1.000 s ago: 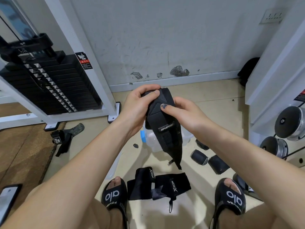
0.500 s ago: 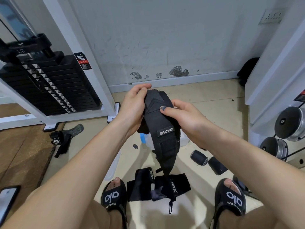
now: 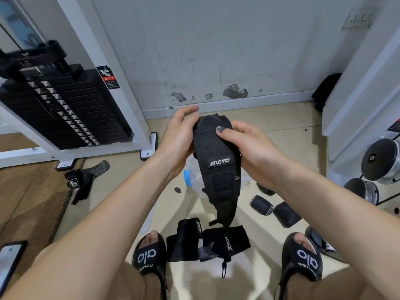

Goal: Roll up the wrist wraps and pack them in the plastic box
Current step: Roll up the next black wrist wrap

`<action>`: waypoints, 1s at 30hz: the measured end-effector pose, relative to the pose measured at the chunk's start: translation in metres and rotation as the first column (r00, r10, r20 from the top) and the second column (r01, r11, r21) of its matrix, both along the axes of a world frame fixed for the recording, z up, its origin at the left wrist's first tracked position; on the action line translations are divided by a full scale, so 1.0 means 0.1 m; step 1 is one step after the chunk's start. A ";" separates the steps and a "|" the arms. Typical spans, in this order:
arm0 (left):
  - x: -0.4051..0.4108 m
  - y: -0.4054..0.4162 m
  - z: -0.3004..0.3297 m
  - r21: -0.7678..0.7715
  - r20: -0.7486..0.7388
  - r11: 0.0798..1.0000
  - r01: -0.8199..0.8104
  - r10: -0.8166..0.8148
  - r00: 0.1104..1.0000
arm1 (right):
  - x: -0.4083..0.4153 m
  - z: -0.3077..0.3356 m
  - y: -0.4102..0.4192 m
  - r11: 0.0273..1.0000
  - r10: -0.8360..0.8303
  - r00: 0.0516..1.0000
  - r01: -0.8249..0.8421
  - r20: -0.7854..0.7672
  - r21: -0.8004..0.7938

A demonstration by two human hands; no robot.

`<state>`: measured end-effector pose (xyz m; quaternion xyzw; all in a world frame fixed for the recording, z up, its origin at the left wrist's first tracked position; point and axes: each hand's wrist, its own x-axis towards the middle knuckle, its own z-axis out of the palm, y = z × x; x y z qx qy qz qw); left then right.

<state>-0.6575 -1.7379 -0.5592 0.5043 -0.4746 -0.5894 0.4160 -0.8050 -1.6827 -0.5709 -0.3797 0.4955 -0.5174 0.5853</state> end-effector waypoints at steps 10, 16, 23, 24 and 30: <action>-0.13 0.22 -0.22 -0.131 0.219 0.959 0.252 -0.220 0.951 | -0.08 0.09 -0.07 0.979 -0.189 0.957 0.166 0.219 0.121; -0.10 0.08 -0.16 -0.195 0.143 0.980 0.037 -0.008 0.990 | -0.06 0.02 0.00 0.985 0.071 0.995 -0.059 -0.065 0.165; -0.05 0.06 -0.05 -0.031 0.002 0.999 -0.025 0.025 1.000 | -0.01 -0.06 -0.02 0.999 -0.009 0.991 0.015 -0.136 0.048; -0.04 0.08 -0.05 -0.057 0.052 0.998 0.032 -0.029 0.998 | -0.02 -0.06 -0.03 0.998 -0.044 0.991 0.050 -0.127 0.044; -0.06 0.21 -0.12 -0.071 0.183 0.970 0.233 -0.217 0.959 | -0.05 0.01 -0.02 0.993 -0.112 0.993 0.113 -0.040 0.026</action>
